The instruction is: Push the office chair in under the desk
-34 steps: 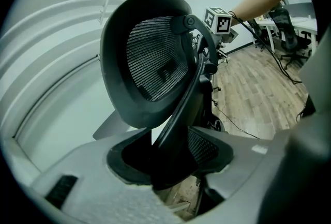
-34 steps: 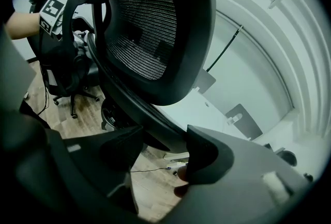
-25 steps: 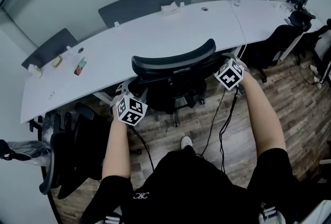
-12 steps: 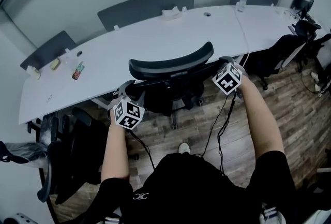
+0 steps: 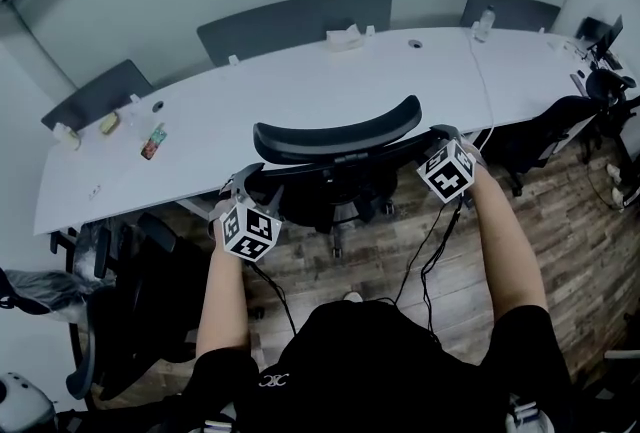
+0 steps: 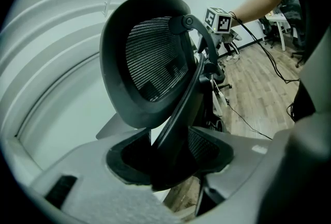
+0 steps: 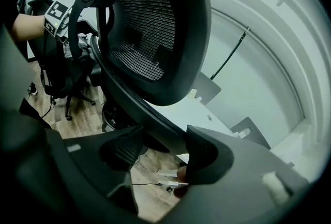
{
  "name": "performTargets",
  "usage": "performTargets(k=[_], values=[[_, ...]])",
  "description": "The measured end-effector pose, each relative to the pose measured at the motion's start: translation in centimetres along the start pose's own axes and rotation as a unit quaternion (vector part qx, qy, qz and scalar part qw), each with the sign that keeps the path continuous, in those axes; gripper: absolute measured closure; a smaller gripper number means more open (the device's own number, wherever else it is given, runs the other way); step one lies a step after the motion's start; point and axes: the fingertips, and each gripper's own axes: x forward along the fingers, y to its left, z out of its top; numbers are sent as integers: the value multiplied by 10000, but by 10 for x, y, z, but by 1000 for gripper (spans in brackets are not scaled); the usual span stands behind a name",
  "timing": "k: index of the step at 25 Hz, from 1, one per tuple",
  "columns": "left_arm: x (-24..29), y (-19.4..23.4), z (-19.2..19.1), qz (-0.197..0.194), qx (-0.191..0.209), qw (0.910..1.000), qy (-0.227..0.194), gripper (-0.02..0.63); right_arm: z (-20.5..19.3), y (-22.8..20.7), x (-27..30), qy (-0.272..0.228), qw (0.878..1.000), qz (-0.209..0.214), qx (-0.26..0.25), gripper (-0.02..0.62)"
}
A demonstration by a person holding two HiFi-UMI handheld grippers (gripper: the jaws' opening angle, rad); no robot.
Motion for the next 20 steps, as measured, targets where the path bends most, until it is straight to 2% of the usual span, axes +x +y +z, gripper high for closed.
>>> performTargets(k=[20], values=[[25, 22, 0, 172, -244, 9992, 253, 368, 14, -17, 18, -476, 9988, -16, -86, 328]])
